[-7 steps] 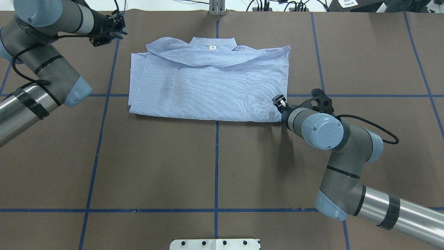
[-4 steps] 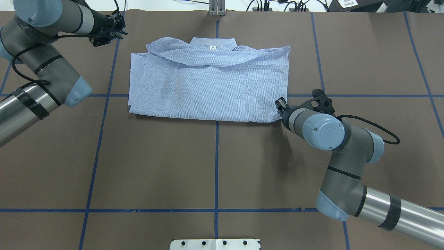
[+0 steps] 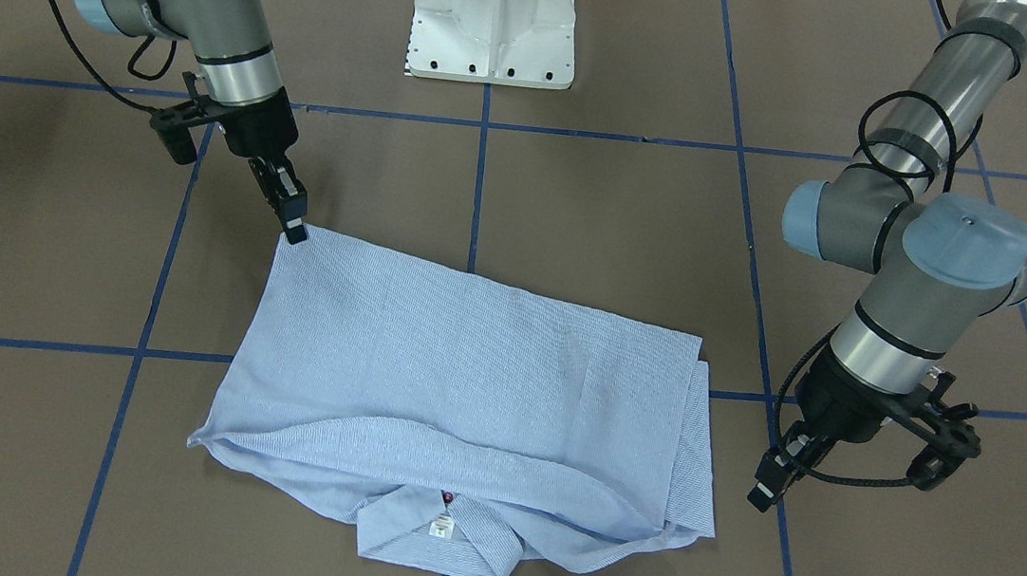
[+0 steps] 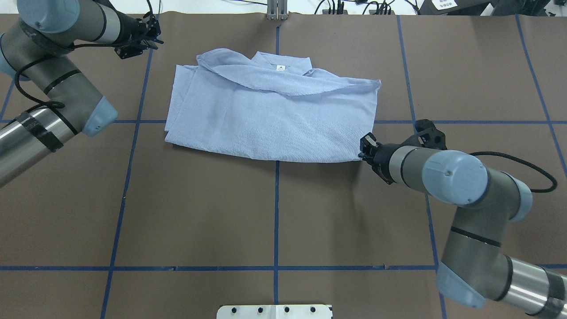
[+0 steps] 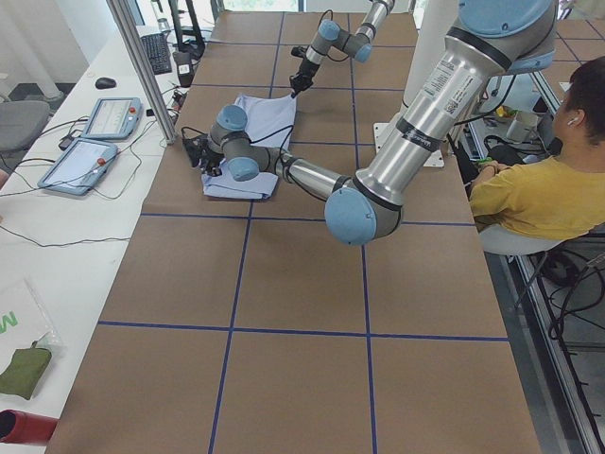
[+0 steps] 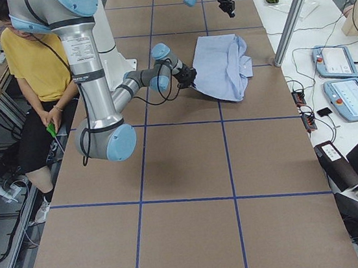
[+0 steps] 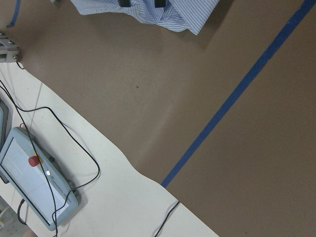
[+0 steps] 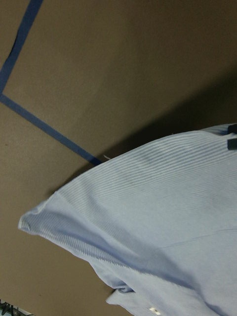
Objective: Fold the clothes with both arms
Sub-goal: 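Drag the grasped corner with the right gripper toward the robot, rotating the shirt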
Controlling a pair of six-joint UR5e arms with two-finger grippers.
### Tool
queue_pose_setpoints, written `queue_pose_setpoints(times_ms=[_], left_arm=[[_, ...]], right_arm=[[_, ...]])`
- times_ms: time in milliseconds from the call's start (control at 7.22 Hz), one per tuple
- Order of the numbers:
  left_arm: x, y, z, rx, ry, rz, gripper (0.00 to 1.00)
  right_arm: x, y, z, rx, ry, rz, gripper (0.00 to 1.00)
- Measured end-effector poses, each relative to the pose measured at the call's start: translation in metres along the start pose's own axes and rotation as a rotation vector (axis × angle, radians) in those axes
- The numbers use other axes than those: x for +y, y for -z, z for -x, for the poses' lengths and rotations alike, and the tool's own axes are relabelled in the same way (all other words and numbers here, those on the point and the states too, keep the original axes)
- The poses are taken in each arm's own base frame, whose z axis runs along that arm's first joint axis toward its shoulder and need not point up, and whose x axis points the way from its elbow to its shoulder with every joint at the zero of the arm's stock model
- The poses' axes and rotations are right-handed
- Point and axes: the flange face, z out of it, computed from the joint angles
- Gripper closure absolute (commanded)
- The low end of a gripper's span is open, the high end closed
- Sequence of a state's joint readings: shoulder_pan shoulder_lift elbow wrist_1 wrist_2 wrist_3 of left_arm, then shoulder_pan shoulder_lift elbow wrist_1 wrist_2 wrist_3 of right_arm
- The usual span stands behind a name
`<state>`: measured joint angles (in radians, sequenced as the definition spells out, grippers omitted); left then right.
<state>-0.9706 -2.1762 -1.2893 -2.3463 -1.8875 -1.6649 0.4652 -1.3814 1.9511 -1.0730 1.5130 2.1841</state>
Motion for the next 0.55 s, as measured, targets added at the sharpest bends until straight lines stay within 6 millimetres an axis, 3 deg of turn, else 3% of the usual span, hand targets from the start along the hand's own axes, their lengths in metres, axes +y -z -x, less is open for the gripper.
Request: queue_pose_setpoints(times_ms=[277,554], left_arm=[[0.013,0.016,-0.01,0.034,-0.009,0.02,0.71],[0.029,0.039,-0.014,0.059,-0.019,0.077,0.68]], right_arm=[[0.042,0.054,-0.037,0.056,0.041,0.163,1.0],[0.083,0.089,-0.069,0.186,0.086,0.386,1.0]])
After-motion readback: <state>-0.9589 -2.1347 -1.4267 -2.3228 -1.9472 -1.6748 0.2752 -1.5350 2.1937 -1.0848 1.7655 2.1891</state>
